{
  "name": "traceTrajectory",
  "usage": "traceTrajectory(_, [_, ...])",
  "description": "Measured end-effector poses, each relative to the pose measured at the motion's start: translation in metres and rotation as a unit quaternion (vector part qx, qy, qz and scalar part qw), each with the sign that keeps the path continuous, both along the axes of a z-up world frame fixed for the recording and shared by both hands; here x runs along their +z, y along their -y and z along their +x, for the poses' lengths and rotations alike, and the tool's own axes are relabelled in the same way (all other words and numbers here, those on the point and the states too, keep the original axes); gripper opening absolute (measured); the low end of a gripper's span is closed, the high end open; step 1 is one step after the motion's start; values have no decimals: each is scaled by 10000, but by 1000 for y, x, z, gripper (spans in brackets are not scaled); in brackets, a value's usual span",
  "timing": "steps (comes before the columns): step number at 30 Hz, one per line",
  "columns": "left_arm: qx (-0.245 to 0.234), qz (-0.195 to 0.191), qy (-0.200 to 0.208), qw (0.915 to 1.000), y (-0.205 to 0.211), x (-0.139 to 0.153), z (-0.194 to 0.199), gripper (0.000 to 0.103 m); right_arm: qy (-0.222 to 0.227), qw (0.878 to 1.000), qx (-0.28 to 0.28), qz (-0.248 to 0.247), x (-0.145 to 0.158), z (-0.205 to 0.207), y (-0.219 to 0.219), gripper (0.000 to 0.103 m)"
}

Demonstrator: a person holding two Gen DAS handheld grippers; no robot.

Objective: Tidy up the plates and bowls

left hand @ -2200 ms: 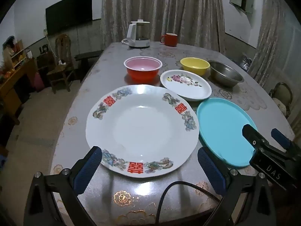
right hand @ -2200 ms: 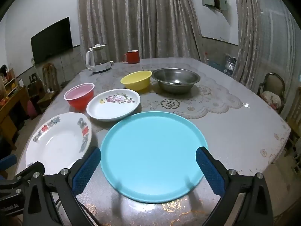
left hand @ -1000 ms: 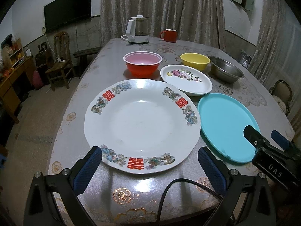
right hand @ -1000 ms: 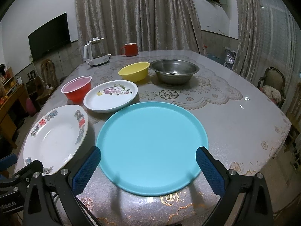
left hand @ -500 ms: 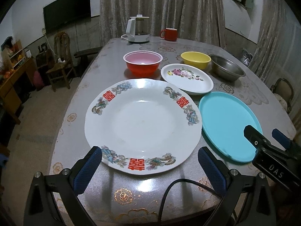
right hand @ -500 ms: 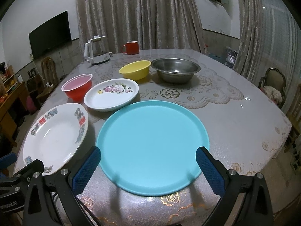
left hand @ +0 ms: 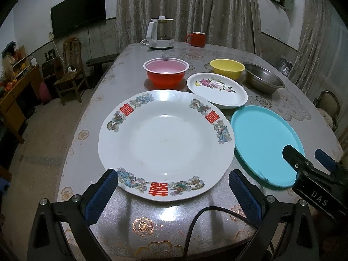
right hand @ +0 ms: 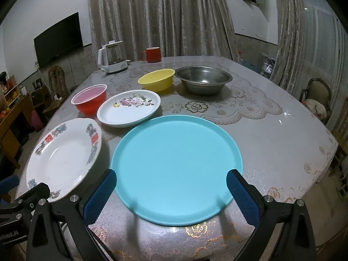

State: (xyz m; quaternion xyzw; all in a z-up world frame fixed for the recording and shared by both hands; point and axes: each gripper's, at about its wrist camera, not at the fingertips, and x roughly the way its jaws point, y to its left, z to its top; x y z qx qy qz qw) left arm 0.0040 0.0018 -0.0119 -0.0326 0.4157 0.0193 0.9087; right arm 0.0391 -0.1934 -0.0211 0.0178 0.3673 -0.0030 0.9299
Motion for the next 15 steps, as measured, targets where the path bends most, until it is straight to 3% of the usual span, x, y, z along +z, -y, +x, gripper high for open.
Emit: traceTrajectory(15, [-65, -9, -49, 10000, 2, -2, 2, 103, 13, 10000, 29, 31, -1, 3, -1, 103])
